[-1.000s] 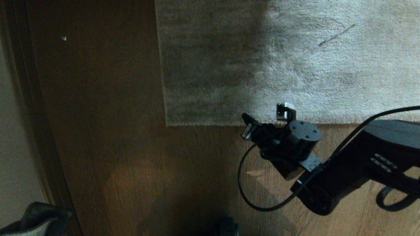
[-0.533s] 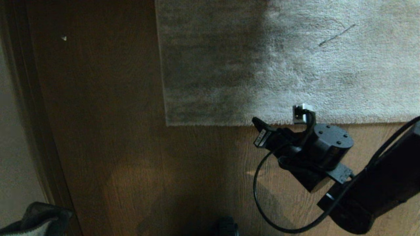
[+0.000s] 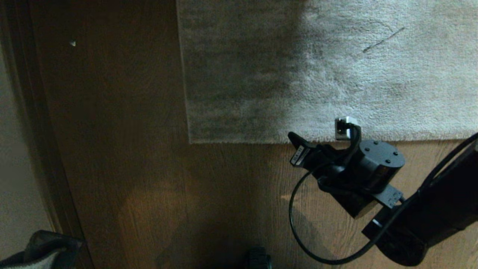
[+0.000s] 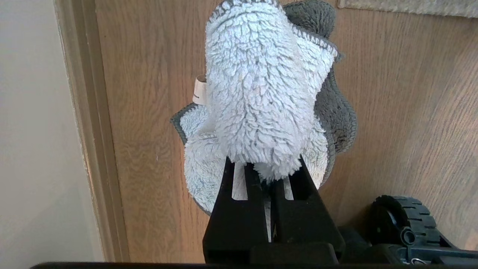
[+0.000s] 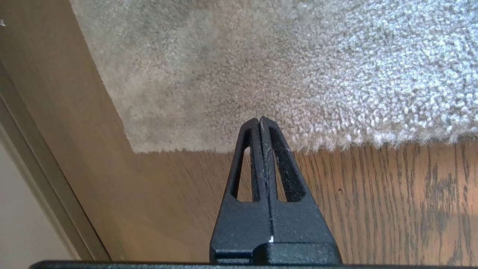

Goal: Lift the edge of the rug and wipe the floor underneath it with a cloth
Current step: Lay down the carpet

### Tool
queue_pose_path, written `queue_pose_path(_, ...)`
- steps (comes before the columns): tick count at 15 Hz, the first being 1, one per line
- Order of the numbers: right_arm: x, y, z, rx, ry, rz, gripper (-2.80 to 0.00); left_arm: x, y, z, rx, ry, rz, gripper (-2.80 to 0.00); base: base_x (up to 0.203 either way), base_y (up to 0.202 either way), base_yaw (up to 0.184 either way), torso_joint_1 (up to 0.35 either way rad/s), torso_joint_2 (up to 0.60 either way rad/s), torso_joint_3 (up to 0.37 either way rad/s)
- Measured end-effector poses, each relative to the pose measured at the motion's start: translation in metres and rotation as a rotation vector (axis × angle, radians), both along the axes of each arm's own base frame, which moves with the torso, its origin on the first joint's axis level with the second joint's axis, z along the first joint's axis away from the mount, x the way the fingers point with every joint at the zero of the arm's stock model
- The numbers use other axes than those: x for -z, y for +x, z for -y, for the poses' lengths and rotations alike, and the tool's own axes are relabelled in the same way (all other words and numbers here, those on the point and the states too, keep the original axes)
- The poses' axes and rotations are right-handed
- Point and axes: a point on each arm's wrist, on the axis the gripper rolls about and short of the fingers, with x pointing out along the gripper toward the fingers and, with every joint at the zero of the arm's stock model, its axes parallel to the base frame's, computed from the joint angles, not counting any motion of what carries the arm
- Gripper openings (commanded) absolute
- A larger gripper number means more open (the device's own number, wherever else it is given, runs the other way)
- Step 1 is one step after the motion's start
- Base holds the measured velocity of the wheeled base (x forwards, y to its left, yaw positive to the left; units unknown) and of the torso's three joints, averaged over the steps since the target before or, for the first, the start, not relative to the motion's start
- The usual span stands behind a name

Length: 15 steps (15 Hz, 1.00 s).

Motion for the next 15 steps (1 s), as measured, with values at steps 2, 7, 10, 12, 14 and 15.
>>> queue_pose_path(2, -0.003, 0.005, -0.002, 0.004, 0.012, 0.017, -2.80, 0.000, 0.000, 0.000, 0.000, 0.000, 0.000, -2.80, 0.000, 0.000, 0.000, 0.000, 0.00, 0.000)
queue_pose_path(7, -0.007, 0.025, -0.008, 0.025, 0.035, 0.057, -2.80, 0.000, 0.000, 0.000, 0.001, 0.000, 0.000, -2.80, 0.000, 0.000, 0.000, 0.000, 0.00, 0.000)
queue_pose_path(10, -0.004, 0.041, -0.005, 0.058, 0.031, 0.075, -2.80, 0.000, 0.000, 0.000, 0.001, 0.000, 0.000, -2.80, 0.000, 0.000, 0.000, 0.000, 0.00, 0.000)
queue_pose_path(12, 0.001, 0.049, -0.002, 0.078, 0.021, 0.070, -2.80, 0.000, 0.000, 0.000, 0.001, 0.000, 0.000, -2.80, 0.000, 0.000, 0.000, 0.000, 0.00, 0.000)
queue_pose_path(14, 0.008, 0.058, -0.002, 0.092, 0.015, 0.062, -2.80, 0.000, 0.000, 0.000, 0.000, 0.000, 0.000, -2.80, 0.000, 0.000, 0.000, 0.000, 0.00, 0.000)
queue_pose_path(15, 0.011, 0.062, -0.004, 0.093, 0.015, 0.063, -2.80, 0.000, 0.000, 0.000, 0.001, 0.000, 0.000, -2.80, 0.000, 0.000, 0.000, 0.000, 0.00, 0.000)
